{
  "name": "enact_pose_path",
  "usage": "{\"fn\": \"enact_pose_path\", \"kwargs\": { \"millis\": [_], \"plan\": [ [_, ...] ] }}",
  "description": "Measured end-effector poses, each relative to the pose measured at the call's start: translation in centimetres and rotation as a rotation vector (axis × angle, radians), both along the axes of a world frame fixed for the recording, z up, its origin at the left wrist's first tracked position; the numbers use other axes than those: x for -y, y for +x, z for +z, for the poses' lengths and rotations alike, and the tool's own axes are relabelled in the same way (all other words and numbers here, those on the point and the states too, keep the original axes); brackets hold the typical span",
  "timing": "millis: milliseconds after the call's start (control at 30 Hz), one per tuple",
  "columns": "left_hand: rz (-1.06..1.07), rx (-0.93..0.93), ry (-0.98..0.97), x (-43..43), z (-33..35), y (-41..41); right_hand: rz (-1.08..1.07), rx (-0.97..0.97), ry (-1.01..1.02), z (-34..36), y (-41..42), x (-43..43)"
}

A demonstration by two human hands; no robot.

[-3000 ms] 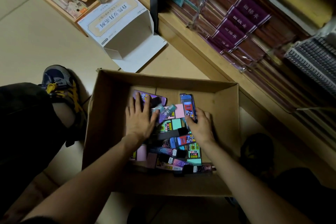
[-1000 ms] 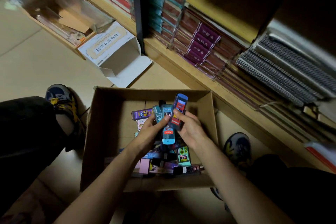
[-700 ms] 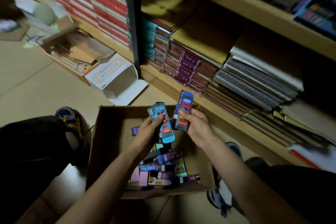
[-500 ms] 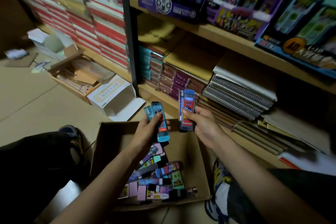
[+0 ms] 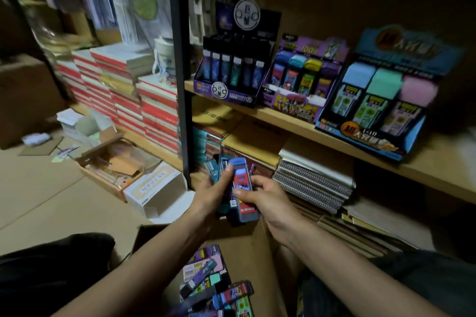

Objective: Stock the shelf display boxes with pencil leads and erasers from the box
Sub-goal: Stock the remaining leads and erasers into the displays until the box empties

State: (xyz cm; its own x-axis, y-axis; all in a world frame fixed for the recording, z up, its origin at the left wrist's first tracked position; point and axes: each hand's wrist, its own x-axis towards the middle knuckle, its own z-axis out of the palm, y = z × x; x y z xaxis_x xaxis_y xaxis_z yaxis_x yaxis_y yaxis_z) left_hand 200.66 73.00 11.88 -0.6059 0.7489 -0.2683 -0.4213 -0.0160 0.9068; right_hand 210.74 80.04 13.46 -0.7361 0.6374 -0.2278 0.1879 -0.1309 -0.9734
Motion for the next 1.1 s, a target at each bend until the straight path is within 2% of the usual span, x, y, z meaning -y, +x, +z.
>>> {"fn": "enact_pose_path", "kwargs": {
  "millis": [333, 567, 867, 1000, 1100],
  "plan": [
    [-0.129, -0.171, 0.053, -2.6, 4.1, -1.6, 0.046, 0.017, 0.134, 6.4, 0.9, -4.1],
    [-0.125, -0.216, 0.186, -5.2, 7.2, -3.4, -0.103, -0.055, 0.334, 11.2, 0.8, -9.3],
    [0.012, -0.237, 0.193, -5.2, 8.5, -7.3, -0.458, -0.181, 0.712, 15.5, -5.7, -17.2],
    [0.029, -0.226, 0.187, -4.5, 8.4, -8.0, -0.463, -0.045, 1.019, 15.2, -8.1, -18.5],
    [0.04, -0.216, 0.191, -4.0, 8.4, -8.2, -0.429, -0.032, 1.096, 14.5, -8.8, -18.4]
  ]
}}
